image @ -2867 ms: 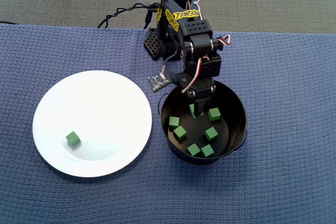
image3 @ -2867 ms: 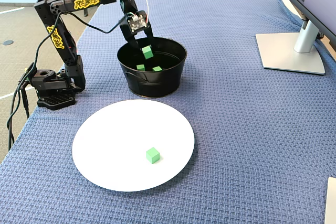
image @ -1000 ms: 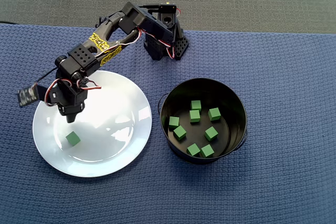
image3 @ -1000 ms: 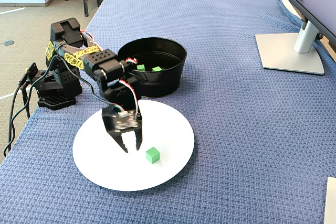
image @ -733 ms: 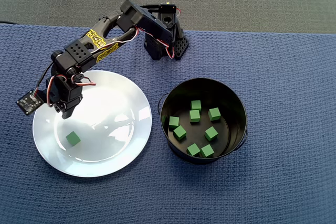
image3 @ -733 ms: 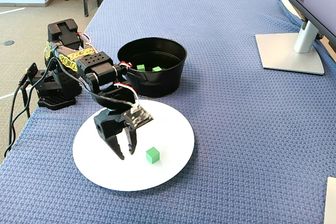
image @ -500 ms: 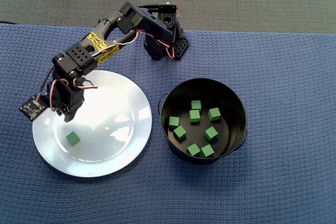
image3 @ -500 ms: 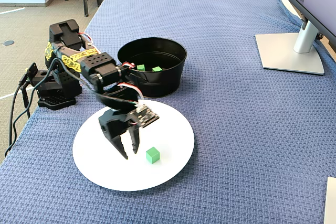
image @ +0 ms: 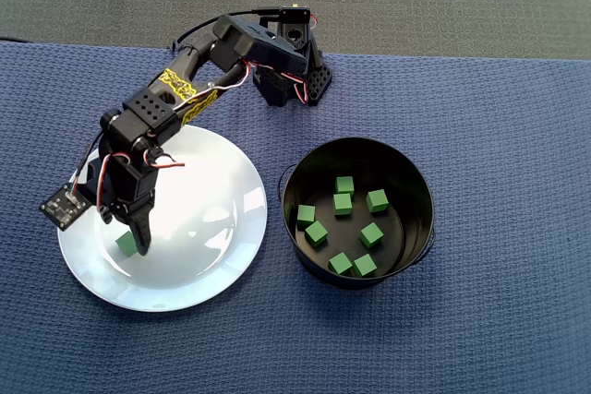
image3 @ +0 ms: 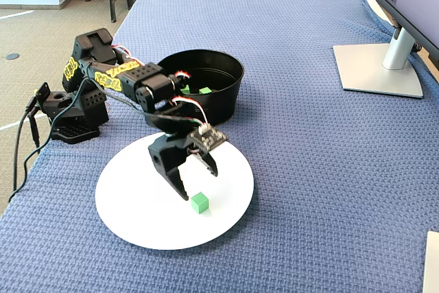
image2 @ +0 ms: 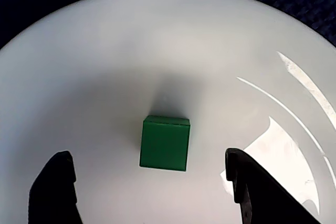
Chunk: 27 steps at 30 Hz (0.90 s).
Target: Pick up the green cubes from the white plate and place them in the black recipient
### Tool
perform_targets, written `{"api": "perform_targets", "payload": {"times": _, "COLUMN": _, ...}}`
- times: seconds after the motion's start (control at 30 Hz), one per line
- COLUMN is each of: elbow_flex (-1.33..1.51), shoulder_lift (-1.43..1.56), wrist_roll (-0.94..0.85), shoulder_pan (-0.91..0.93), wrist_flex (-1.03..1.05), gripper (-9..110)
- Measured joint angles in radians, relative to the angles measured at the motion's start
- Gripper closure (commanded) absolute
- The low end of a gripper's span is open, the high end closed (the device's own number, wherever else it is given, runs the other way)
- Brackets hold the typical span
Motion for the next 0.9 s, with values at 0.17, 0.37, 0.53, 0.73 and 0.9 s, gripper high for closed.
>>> {"api": "perform_targets", "payload": {"times": 0.17, "elbow_flex": -0.011, "shoulder_lift": -0.046, "wrist_roll": 0.0, "shoulder_pan": -0.005, "wrist_flex": 0.0, "gripper": 53}}
{"api": "perform_targets", "payload": {"times": 0.37, "elbow_flex": -0.018, "shoulder_lift": -0.087, "wrist_roll": 0.0, "shoulder_pan": -0.003, "wrist_flex": -0.023, "gripper": 53}}
{"api": "perform_targets", "payload": {"times": 0.53, "elbow_flex": -0.018, "shoulder_lift": -0.117, "wrist_roll": 0.0, "shoulder_pan": -0.003, "wrist_flex": -0.051, "gripper": 57}}
{"api": "perform_targets", "payload": {"times": 0.73, "elbow_flex": -0.018, "shoulder_lift": -0.123, "wrist_roll": 0.0, "shoulder_pan": -0.003, "wrist_flex": -0.064, "gripper": 62}}
{"api": "perform_targets", "payload": {"times": 0.9, "elbow_flex": -0.012, "shoulder_lift": -0.123, "wrist_roll": 0.0, "shoulder_pan": -0.003, "wrist_flex": -0.101, "gripper": 64}}
